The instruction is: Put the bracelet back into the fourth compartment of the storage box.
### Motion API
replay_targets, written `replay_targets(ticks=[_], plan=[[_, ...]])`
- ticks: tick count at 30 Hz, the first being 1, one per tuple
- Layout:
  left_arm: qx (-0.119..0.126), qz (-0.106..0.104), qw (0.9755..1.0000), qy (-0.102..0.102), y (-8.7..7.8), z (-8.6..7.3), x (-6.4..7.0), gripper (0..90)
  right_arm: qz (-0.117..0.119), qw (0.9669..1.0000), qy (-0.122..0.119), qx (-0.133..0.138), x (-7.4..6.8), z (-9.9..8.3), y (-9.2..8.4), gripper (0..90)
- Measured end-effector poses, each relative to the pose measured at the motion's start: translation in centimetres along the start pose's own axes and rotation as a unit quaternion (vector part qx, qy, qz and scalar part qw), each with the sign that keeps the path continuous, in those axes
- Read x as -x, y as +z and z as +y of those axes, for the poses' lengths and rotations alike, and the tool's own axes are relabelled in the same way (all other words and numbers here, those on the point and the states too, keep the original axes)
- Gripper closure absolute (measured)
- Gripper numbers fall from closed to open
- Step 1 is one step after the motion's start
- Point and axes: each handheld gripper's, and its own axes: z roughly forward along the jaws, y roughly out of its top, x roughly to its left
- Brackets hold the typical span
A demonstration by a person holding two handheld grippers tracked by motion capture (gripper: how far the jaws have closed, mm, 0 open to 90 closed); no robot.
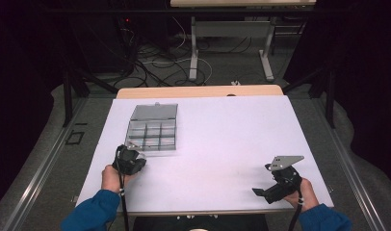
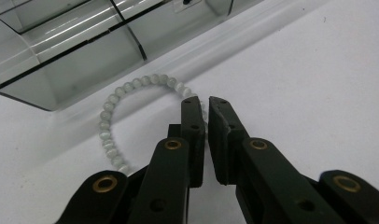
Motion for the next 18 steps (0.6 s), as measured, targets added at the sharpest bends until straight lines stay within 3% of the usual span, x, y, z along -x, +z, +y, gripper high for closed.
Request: replay_targets(ticks=[18], plan=[[0.044,0.020,0.9988,0.001,-1.8,-0.1,-0.5,85.5,0.005,1.0000,0.006,-0.005,0.1,0.0,0.0,0.2]])
